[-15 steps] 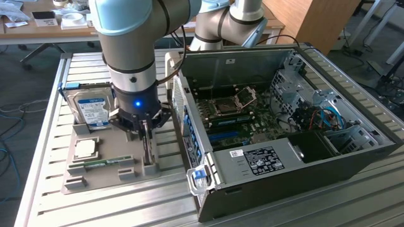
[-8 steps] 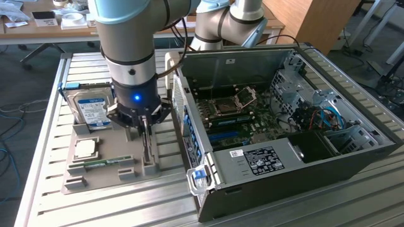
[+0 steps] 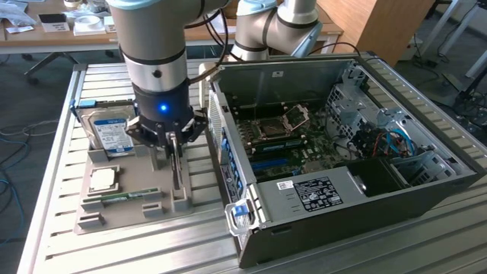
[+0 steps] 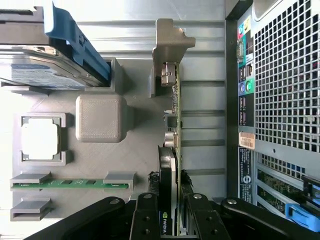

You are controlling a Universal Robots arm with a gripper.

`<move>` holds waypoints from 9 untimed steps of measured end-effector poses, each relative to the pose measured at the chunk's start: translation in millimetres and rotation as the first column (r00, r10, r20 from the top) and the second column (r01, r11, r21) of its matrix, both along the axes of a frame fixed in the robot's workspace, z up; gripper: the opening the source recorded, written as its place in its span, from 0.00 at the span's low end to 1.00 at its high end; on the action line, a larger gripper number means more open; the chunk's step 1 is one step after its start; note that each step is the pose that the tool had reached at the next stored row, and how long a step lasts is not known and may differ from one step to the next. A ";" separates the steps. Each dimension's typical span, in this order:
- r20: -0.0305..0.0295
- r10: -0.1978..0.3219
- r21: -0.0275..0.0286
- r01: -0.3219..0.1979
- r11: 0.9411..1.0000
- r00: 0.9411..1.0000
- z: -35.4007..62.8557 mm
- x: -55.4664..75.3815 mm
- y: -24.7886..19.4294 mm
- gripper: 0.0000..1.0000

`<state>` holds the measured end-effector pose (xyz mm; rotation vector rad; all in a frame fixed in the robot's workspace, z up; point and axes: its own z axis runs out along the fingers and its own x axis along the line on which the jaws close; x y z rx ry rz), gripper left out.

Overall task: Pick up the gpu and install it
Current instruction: 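Pick up the gpu and move the gpu toward the slot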

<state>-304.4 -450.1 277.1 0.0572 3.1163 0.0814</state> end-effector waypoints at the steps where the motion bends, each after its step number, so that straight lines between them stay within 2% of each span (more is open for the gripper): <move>1: 0.000 0.000 0.000 0.000 1.000 1.000 2.5 0.0 0.0 0.27; 9: 0.000 0.000 0.000 0.000 1.000 1.000 24.5 0.0 0.0 0.27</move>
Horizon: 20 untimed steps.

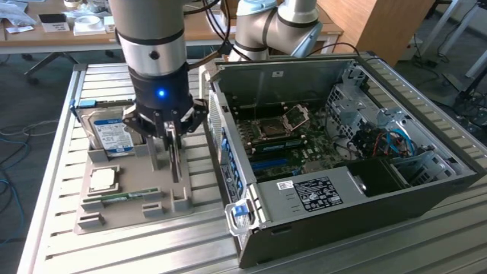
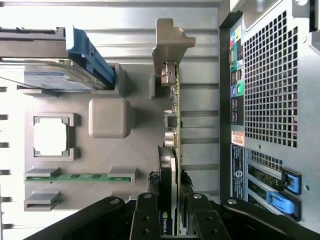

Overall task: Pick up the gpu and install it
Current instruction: 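Pick up the gpu and move the gpu toward the slot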

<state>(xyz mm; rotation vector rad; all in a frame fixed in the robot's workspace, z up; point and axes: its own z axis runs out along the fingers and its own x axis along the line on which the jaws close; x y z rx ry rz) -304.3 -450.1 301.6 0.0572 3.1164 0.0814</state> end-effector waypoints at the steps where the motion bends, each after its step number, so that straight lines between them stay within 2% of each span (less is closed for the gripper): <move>1: 0.000 0.000 0.000 0.000 1.000 1.000 2.8 0.0 0.0 0.27; 7: 0.000 0.000 0.000 0.000 1.000 1.000 18.0 0.0 0.1 0.27; 20: 0.000 0.000 -0.002 0.000 1.000 1.000 40.3 0.0 1.1 0.27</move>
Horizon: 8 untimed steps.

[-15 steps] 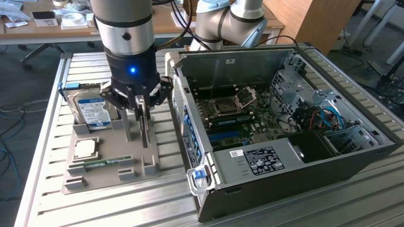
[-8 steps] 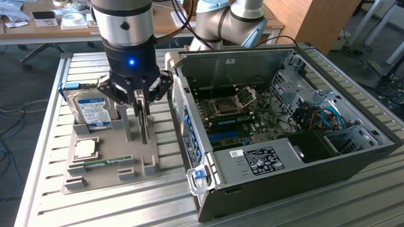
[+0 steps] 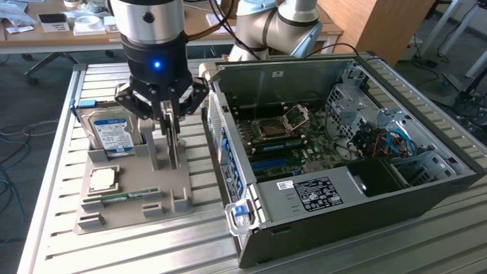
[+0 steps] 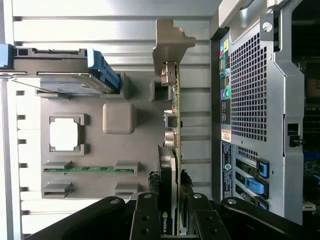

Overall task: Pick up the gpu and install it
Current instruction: 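Pick up the gpu and move the gpu toward the slot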

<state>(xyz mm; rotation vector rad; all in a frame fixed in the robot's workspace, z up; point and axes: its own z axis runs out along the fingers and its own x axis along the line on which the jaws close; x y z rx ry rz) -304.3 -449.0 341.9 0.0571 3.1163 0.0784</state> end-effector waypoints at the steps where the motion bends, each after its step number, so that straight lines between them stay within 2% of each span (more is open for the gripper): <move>1: 0.000 0.000 0.000 0.000 1.000 1.000 2.0 0.0 0.1 0.27; 8: 0.000 0.000 0.000 0.000 1.000 1.000 15.7 0.0 0.5 0.27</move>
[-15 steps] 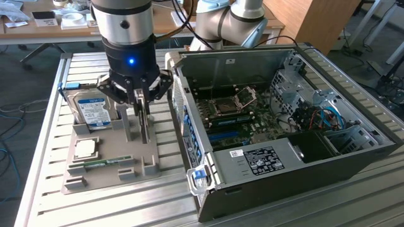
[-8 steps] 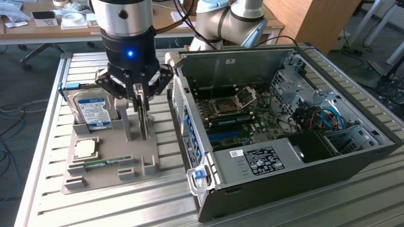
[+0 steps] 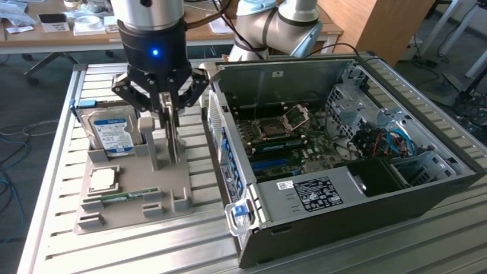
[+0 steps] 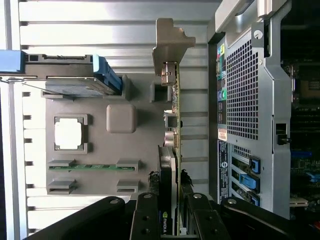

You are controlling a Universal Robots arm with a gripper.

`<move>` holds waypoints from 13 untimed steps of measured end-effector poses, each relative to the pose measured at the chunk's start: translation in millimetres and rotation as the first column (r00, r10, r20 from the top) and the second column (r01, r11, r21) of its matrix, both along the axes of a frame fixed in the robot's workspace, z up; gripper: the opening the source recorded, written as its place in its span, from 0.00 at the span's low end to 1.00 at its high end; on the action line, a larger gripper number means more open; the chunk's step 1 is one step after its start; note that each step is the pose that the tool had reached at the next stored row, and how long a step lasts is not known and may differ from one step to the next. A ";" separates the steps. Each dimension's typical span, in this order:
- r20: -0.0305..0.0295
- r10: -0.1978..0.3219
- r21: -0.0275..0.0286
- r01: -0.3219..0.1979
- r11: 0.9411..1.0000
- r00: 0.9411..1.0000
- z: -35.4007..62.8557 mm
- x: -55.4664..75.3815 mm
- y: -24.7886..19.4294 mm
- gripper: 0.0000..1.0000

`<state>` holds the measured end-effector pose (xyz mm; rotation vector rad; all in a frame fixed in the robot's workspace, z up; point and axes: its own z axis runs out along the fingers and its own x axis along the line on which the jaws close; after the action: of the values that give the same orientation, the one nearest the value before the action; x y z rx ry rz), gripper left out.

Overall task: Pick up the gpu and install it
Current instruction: 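Pick up the gpu and move the gpu toward the slot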

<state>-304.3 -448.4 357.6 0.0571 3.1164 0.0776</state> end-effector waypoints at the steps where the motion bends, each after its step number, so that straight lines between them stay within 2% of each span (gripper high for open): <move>1: 0.000 0.000 0.000 0.000 1.000 1.000 1.9 0.0 0.0 0.27; 13: 0.000 0.000 0.000 0.000 1.000 1.000 19.9 0.0 0.2 0.27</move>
<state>-304.3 -448.3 377.5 0.0571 3.1163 0.0776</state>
